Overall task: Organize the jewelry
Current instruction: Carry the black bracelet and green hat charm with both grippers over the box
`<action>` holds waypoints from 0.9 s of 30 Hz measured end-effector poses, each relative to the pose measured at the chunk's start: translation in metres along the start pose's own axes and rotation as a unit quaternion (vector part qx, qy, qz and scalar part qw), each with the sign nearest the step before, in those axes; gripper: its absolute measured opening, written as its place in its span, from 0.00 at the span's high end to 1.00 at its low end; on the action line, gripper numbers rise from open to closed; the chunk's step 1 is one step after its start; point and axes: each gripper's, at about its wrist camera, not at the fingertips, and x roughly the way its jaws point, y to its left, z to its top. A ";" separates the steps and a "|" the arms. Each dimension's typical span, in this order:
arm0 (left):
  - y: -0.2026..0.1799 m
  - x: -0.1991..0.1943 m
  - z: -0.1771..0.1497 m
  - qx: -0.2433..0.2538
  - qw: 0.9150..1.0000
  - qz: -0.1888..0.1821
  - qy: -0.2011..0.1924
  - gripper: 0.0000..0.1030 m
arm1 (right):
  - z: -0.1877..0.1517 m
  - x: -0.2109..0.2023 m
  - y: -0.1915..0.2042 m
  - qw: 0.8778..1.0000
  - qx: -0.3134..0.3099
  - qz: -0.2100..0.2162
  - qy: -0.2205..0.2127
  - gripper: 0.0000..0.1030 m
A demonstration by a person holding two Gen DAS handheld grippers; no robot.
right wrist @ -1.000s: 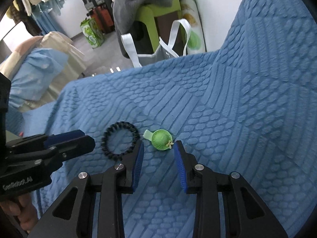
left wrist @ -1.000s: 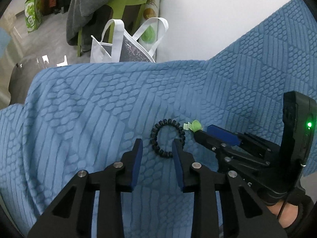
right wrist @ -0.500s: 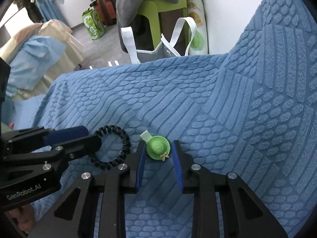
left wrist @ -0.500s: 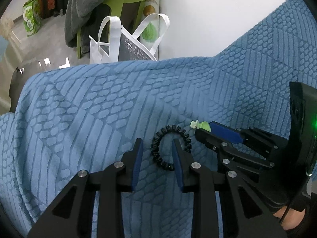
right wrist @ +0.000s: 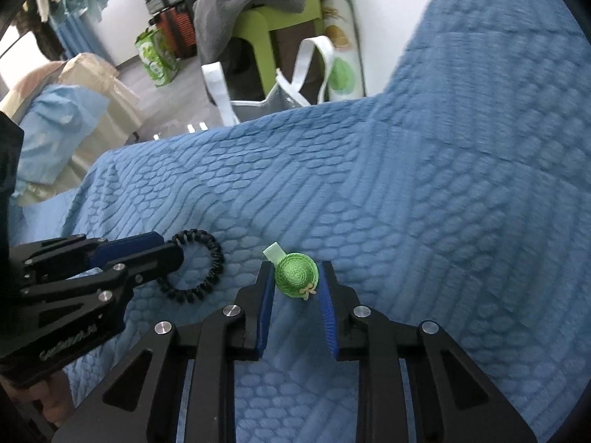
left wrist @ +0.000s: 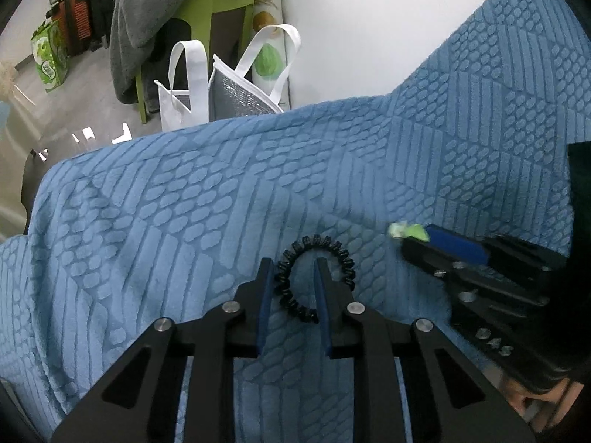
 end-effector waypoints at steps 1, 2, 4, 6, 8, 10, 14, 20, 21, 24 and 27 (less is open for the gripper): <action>-0.001 0.001 0.000 0.006 1.000 0.004 -0.001 0.83 | -0.002 -0.003 -0.002 1.000 0.003 -0.003 0.000 0.79; -0.003 0.001 0.000 0.012 1.000 0.011 0.000 0.89 | -0.003 -0.007 -0.005 1.000 0.007 -0.005 -0.001 0.79; -0.008 0.003 -0.002 0.032 0.999 0.023 0.003 0.92 | -0.005 -0.013 -0.010 1.000 0.013 -0.009 -0.002 0.79; -0.011 0.003 -0.003 0.038 0.999 0.028 0.006 0.92 | -0.007 -0.018 -0.012 1.000 0.013 -0.014 -0.001 0.79; -0.011 0.001 -0.005 0.029 0.999 0.023 0.007 0.92 | -0.008 -0.023 -0.012 1.000 0.013 -0.017 -0.002 0.79; -0.010 -0.004 -0.008 0.019 1.000 0.016 0.005 0.92 | -0.011 -0.029 -0.012 1.000 0.015 -0.019 -0.002 0.79; -0.009 -0.020 -0.013 0.001 1.000 0.015 -0.001 0.93 | -0.014 -0.042 -0.009 1.000 0.018 -0.018 -0.008 0.79; -0.007 -0.048 -0.019 -0.024 1.000 0.009 -0.016 0.93 | -0.022 -0.064 -0.003 0.999 0.022 -0.020 -0.019 0.79; -0.007 -0.054 -0.022 -0.024 1.000 0.009 -0.017 0.93 | -0.022 -0.068 -0.002 0.999 0.022 -0.021 -0.021 0.79; -0.007 -0.068 -0.028 -0.028 0.999 0.007 -0.020 0.93 | -0.027 -0.079 0.002 0.999 0.025 -0.022 -0.026 0.79; -0.007 -0.084 -0.034 -0.032 0.999 0.005 -0.024 0.92 | -0.035 -0.089 0.005 0.999 0.027 -0.022 -0.029 0.79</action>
